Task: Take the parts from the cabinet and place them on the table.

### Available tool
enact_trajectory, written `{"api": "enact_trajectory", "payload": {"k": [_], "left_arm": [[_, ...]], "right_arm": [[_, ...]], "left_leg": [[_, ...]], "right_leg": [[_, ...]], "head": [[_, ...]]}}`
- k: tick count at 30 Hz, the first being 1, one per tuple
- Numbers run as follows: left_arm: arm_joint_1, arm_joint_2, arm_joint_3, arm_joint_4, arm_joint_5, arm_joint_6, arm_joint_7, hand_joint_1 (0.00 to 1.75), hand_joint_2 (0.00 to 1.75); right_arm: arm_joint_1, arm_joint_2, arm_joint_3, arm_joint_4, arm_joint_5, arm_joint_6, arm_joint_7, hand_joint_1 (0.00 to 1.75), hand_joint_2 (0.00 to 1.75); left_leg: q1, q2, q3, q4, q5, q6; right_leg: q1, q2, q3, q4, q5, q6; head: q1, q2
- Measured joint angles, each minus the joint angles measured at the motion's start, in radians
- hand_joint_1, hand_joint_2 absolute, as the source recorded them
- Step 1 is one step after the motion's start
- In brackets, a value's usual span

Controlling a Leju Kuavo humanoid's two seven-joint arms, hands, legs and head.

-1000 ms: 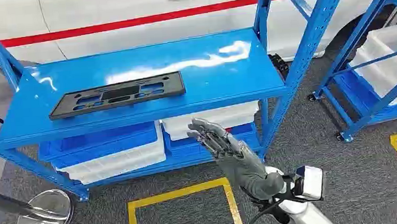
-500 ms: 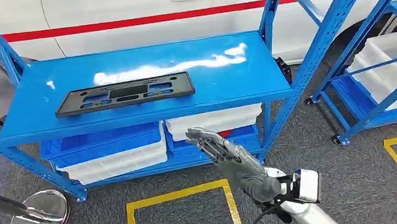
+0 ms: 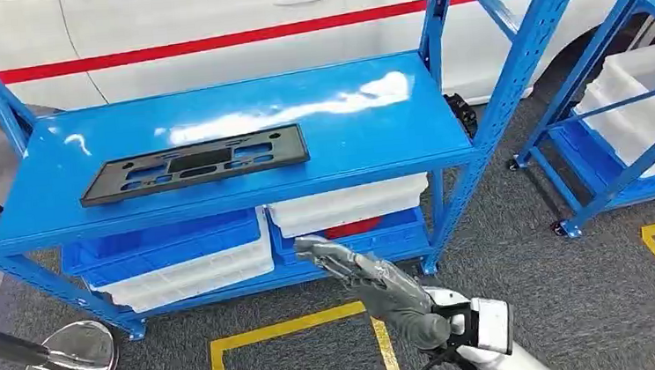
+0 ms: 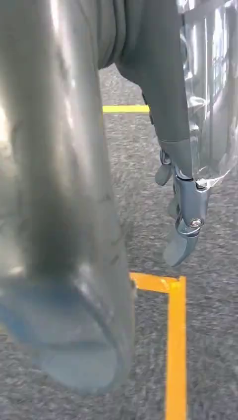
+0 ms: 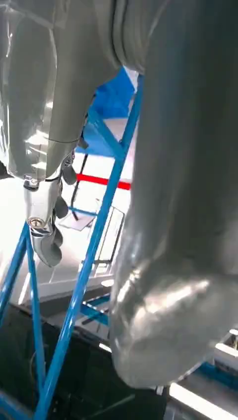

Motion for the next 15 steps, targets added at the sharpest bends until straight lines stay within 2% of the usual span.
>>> {"api": "enact_trajectory", "payload": {"k": [1,2,3,4,5,6,7,8,9,10,11,12,13,14,15], "left_arm": [[0.001,0.000,0.000,0.000,0.001,0.000,-0.001,0.00,0.00],[0.003,0.000,0.000,0.000,0.001,0.000,-0.001,0.00,0.00],[0.005,0.000,0.000,0.000,0.001,0.000,-0.001,0.00,0.00],[0.006,0.000,0.000,0.000,0.002,0.000,-0.001,0.00,0.00],[0.006,0.000,0.000,0.000,0.002,0.000,-0.001,0.00,0.00],[0.005,0.001,0.000,0.000,0.002,0.000,-0.002,0.00,0.00],[0.005,0.001,0.001,0.000,0.002,0.000,-0.002,0.00,0.00],[0.003,0.001,0.001,0.000,0.002,0.000,-0.003,0.00,0.00],[0.002,0.000,0.001,0.000,0.003,0.000,-0.003,0.00,0.00],[0.003,0.000,0.001,0.000,0.003,-0.001,-0.003,0.00,0.00],[0.005,0.000,0.001,0.000,0.003,-0.001,-0.004,0.00,0.00],[0.006,0.000,0.001,0.000,0.003,-0.003,-0.004,0.00,0.00],[0.006,0.000,0.001,0.000,0.002,-0.004,-0.006,0.00,0.00],[0.005,0.000,0.001,0.000,0.001,-0.005,-0.007,0.00,0.00],[0.003,0.000,0.001,0.000,0.000,-0.005,-0.007,0.00,0.00]], "right_arm": [[0.000,-0.004,0.005,0.002,0.001,0.001,0.000,0.00,0.00],[0.000,-0.012,0.011,0.006,0.001,0.003,-0.001,0.00,0.00],[0.001,-0.014,0.014,0.008,0.001,0.003,-0.001,0.00,0.00],[0.001,-0.018,0.017,0.010,0.001,0.003,-0.001,0.00,0.00],[0.001,-0.021,0.018,0.012,0.001,0.003,-0.001,0.00,0.00],[0.001,-0.026,0.019,0.014,0.001,0.003,-0.001,0.00,0.00],[0.000,-0.027,0.020,0.014,0.001,0.003,-0.002,0.00,0.00],[-0.001,-0.030,0.021,0.015,0.001,0.003,-0.002,0.00,0.00],[-0.002,-0.030,0.021,0.016,0.001,0.003,-0.002,0.00,0.00],[-0.003,-0.030,0.022,0.016,0.001,0.003,-0.003,0.00,0.00],[-0.003,-0.030,0.023,0.016,0.001,0.003,-0.003,0.00,0.00],[-0.004,-0.030,0.023,0.016,0.001,0.003,-0.003,0.00,0.00],[-0.004,-0.030,0.023,0.016,0.000,0.002,-0.003,0.00,0.00],[-0.008,-0.030,0.023,0.016,0.000,0.002,-0.004,0.00,0.00],[-0.010,-0.030,0.023,0.016,-0.001,0.001,-0.003,0.00,0.00]], "left_leg": [[0.002,0.000,-0.044,0.082,-0.033,-0.003],[0.003,0.000,-0.082,0.147,-0.049,-0.006],[0.005,0.000,-0.093,0.157,-0.036,-0.008],[0.006,0.000,-0.086,0.132,-0.010,-0.009],[0.007,0.000,-0.063,0.075,0.032,-0.010],[0.008,0.000,-0.016,-0.028,0.093,-0.009],[0.010,0.000,0.022,-0.113,0.126,-0.007],[0.003,-0.004,0.038,-0.138,0.105,-0.003],[0.005,-0.006,0.035,-0.137,0.105,0.011],[0.003,-0.006,0.034,-0.138,0.103,0.017],[0.003,-0.007,0.035,-0.141,0.101,0.025],[0.006,-0.007,0.046,-0.145,0.102,0.034],[0.006,-0.006,0.053,-0.150,0.100,0.039],[0.006,-0.006,0.058,-0.150,0.098,0.044],[0.006,-0.006,0.059,-0.150,0.096,0.048]], "right_leg": [[0.001,-0.001,0.001,0.000,-0.002,-0.002],[0.001,0.000,0.001,0.001,-0.004,-0.003],[0.001,0.001,0.004,0.001,-0.006,-0.002],[0.001,0.002,0.006,0.002,-0.008,-0.001],[0.000,0.004,0.010,0.004,-0.012,0.002],[-0.002,0.005,0.016,0.007,-0.019,0.007],[-0.002,0.005,0.020,0.011,-0.026,0.012],[0.006,0.007,0.019,0.018,-0.033,0.020],[0.005,0.007,0.017,0.015,-0.032,0.023],[0.005,0.007,0.020,0.013,-0.031,0.028],[0.004,0.008,0.018,0.026,-0.024,0.037],[0.003,0.008,0.020,0.030,-0.027,0.042],[0.001,0.007,0.015,0.050,-0.037,0.045],[-0.001,0.006,-0.008,0.096,-0.065,0.047],[-0.002,0.005,-0.049,0.170,-0.102,0.052]], "head": [[0.000,0.000],[0.000,0.000],[0.000,0.000],[0.000,0.000],[0.000,0.000],[0.000,0.000],[0.000,0.000],[0.000,0.000],[0.000,0.000],[0.000,0.000],[0.000,0.000],[0.000,0.000],[0.000,0.000],[0.000,0.000],[0.000,0.000]]}}
